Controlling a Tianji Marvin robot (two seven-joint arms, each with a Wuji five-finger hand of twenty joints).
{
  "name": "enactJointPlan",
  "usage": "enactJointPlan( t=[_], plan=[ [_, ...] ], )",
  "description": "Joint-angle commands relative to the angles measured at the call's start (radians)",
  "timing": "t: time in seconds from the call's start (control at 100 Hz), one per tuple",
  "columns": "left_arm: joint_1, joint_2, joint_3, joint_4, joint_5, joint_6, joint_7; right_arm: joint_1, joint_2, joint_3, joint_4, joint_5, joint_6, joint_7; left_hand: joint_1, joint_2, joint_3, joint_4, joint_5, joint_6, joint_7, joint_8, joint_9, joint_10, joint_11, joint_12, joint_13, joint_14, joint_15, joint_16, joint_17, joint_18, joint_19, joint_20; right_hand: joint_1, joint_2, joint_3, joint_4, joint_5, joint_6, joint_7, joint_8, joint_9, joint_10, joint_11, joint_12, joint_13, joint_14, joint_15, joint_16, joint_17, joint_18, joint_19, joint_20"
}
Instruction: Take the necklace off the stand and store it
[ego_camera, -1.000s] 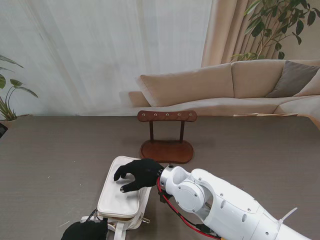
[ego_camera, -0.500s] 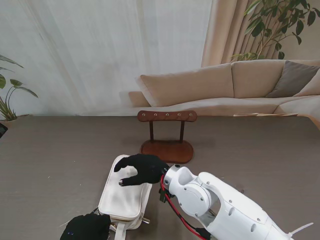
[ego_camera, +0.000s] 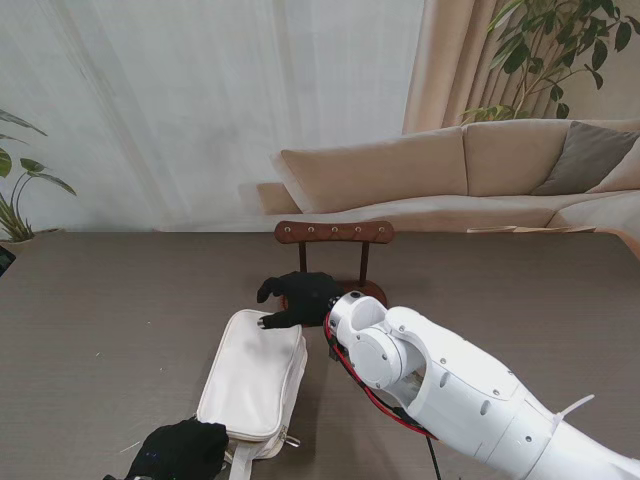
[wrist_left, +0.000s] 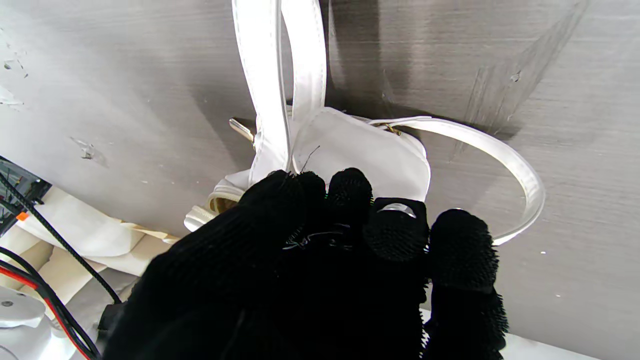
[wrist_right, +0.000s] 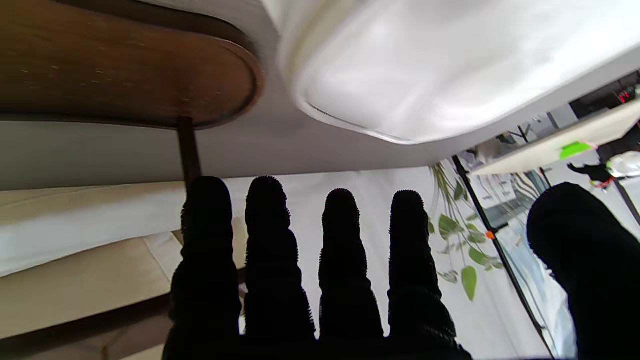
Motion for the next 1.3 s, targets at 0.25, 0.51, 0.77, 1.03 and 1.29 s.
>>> enactJointPlan(
  t=[0.25, 0.51, 0.77, 1.03, 1.29],
  plan=[
    [-0.022, 0.003, -0.008, 0.025, -0.002, -0.008, -0.042, 0.079, -0.012, -0.07, 0.118, 0.015, 0.036, 0.059, 0.011, 0.011, 0.03, -0.003, 0.022, -0.047, 0.039, 0.006, 0.039, 0.005, 0.02, 0.013, 0.022, -0.002, 0.003, 0.006, 0.002, 0.008, 0.024, -0.002, -0.086, 0.078, -0.076, 0.028, -0.118, 0.117, 0.032, -0.028, -0.1, 0.05, 0.031, 0.016, -0.036, -0.013, 0.012, -0.009, -0.181, 0.001, -0.013, 0.019],
    [-0.064, 0.004, 0.006, 0.065, 0.019, 0.001, -0.032, 0.1, -0.009, -0.101, 0.155, 0.08, 0.012, 0.12, 0.005, 0.007, 0.038, -0.005, 0.025, -0.048, 0.041, 0.004, 0.043, 0.004, 0.021, 0.01, 0.027, -0.002, 0.005, 0.004, 0.01, 0.009, 0.027, -0.003, -0.111, 0.118, -0.117, 0.038, -0.056, 0.115, 0.086, -0.024, -0.071, 0.036, 0.063, 0.026, 0.004, -0.032, 0.064, 0.017, -0.179, -0.013, 0.002, 0.031],
    [-0.089, 0.002, 0.008, 0.1, 0.035, 0.005, -0.005, 0.044, 0.003, -0.08, 0.152, 0.117, -0.078, 0.121, -0.001, 0.003, 0.046, -0.007, 0.028, -0.05, 0.043, 0.004, 0.047, 0.001, 0.022, 0.008, 0.03, -0.004, 0.004, 0.003, 0.015, 0.009, 0.029, -0.004, -0.071, 0.09, -0.026, 0.028, 0.132, 0.056, 0.167, 0.049, 0.114, -0.023, 0.101, 0.077, 0.12, -0.063, 0.172, 0.082, -0.152, -0.03, 0.047, 0.034],
    [-0.107, -0.001, -0.009, 0.128, 0.043, 0.001, 0.016, -0.035, 0.021, -0.034, 0.11, 0.105, -0.151, 0.099, -0.006, 0.001, 0.053, -0.01, 0.03, -0.052, 0.044, 0.003, 0.049, -0.001, 0.022, 0.006, 0.033, -0.004, 0.003, 0.001, 0.017, 0.009, 0.029, -0.006, -0.011, 0.014, 0.149, 0.017, 0.291, 0.026, 0.204, 0.095, 0.277, -0.05, 0.119, 0.122, 0.218, -0.091, 0.249, 0.124, -0.113, -0.051, 0.111, 0.023],
    [-0.157, 0.001, -0.024, 0.162, 0.028, -0.03, 0.001, -0.116, 0.03, 0.018, 0.067, 0.047, -0.201, 0.037, -0.01, 0.0, 0.059, -0.012, 0.03, -0.053, 0.044, 0.002, 0.049, -0.001, 0.022, 0.006, 0.033, -0.003, 0.003, 0.0, 0.017, 0.009, 0.029, -0.007, 0.13, -0.251, 0.316, -0.13, 0.379, 0.012, 0.287, -0.011, 0.42, -0.038, 0.145, 0.176, 0.346, -0.126, 0.359, 0.179, -0.038, -0.063, 0.211, 0.006]
  ],
)
